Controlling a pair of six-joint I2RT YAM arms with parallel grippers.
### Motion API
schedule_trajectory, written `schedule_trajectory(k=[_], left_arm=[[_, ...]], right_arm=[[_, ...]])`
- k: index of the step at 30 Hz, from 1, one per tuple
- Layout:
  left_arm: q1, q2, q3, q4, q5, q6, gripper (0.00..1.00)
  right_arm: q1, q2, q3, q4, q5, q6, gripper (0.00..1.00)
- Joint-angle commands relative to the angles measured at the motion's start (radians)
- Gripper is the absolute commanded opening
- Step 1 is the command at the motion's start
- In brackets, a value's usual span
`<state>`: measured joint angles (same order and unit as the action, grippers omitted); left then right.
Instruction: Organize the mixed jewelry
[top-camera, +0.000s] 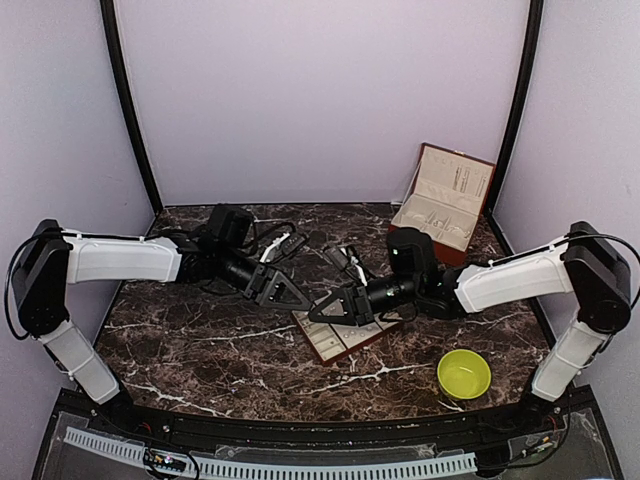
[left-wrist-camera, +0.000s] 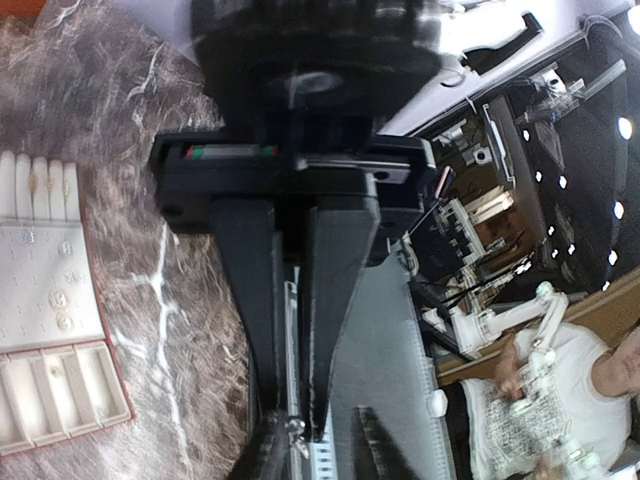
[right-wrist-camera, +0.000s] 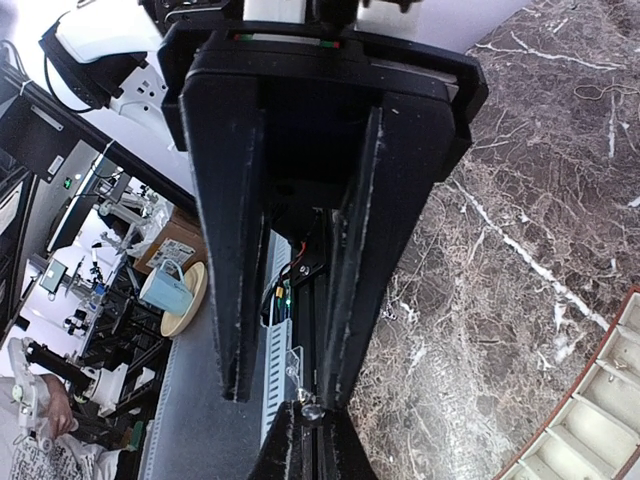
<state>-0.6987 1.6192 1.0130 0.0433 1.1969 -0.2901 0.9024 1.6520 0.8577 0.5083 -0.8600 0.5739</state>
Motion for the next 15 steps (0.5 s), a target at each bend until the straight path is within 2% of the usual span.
schedule_trajectory(k=[1, 4, 8, 15], left_arm=[[-0.005, -0.045, -0.004, 0.029, -0.002, 0.014, 0.34], [-0.004, -0.058, -0.013, 0.047, -0.024, 0.018, 0.47], [-0.005, -0.102, -0.042, 0.081, -0.11, 0.057, 0.57], [-0.007, -0.231, -0.124, 0.186, -0.32, 0.231, 0.58]], right_arm=[[-0.005, 0.0, -0.008, 0.075, 0.004, 0.022, 0.01], [-0.013, -0.009, -0.025, 0.099, 0.006, 0.041, 0.01], [-0.023, -0.027, -0.039, 0.104, 0.004, 0.049, 0.01], [-0.042, -0.066, -0.06, 0.109, 0.004, 0.072, 0.01]])
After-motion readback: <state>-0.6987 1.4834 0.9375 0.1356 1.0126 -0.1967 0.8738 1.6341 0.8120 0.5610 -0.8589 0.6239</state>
